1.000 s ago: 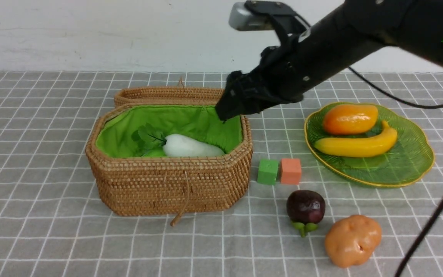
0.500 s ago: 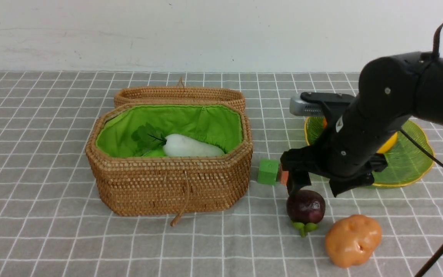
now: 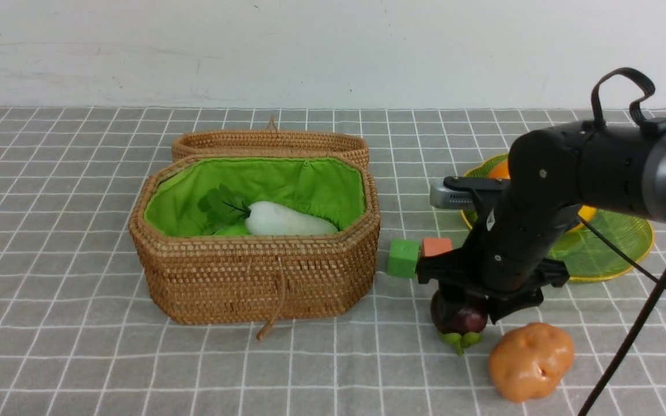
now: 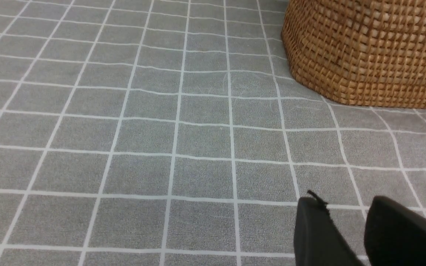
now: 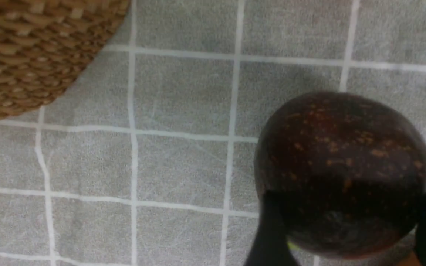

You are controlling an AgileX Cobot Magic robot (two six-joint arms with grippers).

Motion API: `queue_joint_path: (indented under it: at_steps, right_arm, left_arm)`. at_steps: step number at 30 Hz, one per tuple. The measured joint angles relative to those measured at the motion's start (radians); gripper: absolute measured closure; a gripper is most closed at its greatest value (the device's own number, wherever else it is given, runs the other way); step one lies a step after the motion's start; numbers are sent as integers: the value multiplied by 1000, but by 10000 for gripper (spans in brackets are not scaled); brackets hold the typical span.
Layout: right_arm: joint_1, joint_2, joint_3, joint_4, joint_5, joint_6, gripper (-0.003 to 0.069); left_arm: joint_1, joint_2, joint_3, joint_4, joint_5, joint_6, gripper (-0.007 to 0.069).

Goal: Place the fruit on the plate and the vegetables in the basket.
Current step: Use the right arm to grab a mangosteen and put it into the right plate

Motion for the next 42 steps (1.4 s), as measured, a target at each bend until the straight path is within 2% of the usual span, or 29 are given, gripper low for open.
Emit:
queue_joint_path:
  at_steps: [16, 18, 19, 22, 23, 25, 27, 31, 34, 36, 38, 39, 40, 41, 42]
  right_arm:
    - [0, -5, 0, 1, -16, -2, 220]
    - [0, -14, 0, 1, -17, -2, 248]
    - [0, -22, 0, 1, -17, -3, 309]
    - [0, -34, 0, 0, -13, -3, 570]
    - [0, -36, 0, 0, -11, -3, 620]
    - [0, -38, 0, 0, -3, -3, 659]
    - [0, -39, 0, 0, 2, -3, 664]
    - [0, -41, 0, 0, 8, -3, 647]
    - [0, -47, 0, 0, 10, -49, 564]
    - [0, -59, 0, -3, 15, -90, 484]
    - [0, -74, 0, -6, 16, -143, 340]
    - [0, -77, 0, -7, 17, -152, 327]
    - [0, -80, 0, -7, 17, -172, 272]
    - [0, -84, 0, -8, 17, -212, 134]
    - [0, -84, 0, -8, 17, -216, 134]
  left_arm:
    - [0, 0, 0, 0, 0, 0, 407]
    - [0, 0, 0, 0, 0, 0, 407]
    - [0, 0, 0, 0, 0, 0, 407]
    - [0, 0, 0, 0, 0, 0, 404]
    - [0, 0, 0, 0, 0, 0, 403]
    - [0, 0, 0, 0, 0, 0, 402]
    - [0, 0, 0, 0, 0, 0, 400]
    - [0, 0, 0, 0, 0, 0, 398]
    - [0, 0, 0, 0, 0, 0, 396]
    - [0, 0, 0, 0, 0, 0, 394]
    - [0, 0, 0, 0, 0, 0, 390]
    - [0, 0, 0, 0, 0, 0, 389]
    - [0, 0, 0, 0, 0, 0, 389]
    - [0, 0, 0, 0, 0, 0, 388]
    - [0, 0, 0, 0, 0, 0, 388]
